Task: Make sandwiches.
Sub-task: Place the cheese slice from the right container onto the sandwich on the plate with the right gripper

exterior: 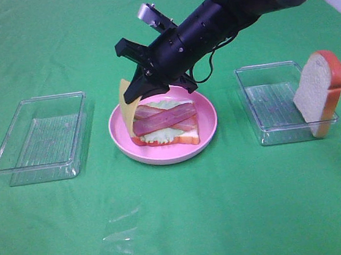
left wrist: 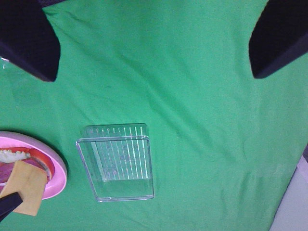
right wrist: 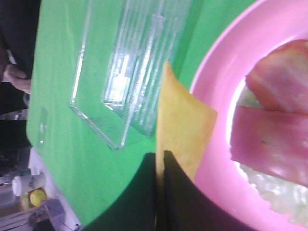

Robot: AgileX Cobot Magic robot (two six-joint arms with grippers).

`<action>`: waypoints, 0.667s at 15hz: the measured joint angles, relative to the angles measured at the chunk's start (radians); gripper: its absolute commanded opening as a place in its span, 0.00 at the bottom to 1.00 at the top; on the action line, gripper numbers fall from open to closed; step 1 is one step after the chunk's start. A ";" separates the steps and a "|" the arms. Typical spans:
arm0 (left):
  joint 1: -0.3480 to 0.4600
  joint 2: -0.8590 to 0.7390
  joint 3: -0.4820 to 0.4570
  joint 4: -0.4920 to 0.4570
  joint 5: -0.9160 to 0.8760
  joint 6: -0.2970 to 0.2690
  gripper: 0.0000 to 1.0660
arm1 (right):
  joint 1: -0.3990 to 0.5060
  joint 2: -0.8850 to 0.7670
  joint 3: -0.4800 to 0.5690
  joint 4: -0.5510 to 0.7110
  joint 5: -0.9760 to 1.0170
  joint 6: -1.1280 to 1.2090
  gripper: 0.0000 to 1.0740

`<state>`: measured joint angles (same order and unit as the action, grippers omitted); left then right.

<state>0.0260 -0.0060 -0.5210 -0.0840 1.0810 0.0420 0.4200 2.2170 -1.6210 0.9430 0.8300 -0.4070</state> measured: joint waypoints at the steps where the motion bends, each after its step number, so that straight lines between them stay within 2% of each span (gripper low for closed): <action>1: 0.000 0.000 0.000 0.000 0.000 0.000 0.94 | 0.000 0.000 -0.001 -0.034 -0.001 0.016 0.00; 3: 0.000 0.000 0.000 0.000 0.000 0.000 0.94 | 0.000 0.000 -0.001 -0.127 -0.001 0.062 0.00; 7: 0.000 0.000 0.000 0.000 0.000 0.000 0.94 | 0.000 0.000 -0.006 -0.193 -0.005 0.084 0.00; 10: 0.000 0.000 0.000 0.000 0.000 0.000 0.94 | 0.000 0.000 -0.009 -0.295 -0.036 0.138 0.00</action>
<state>0.0260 -0.0060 -0.5210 -0.0840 1.0810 0.0420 0.4200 2.2170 -1.6300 0.6480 0.7940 -0.2690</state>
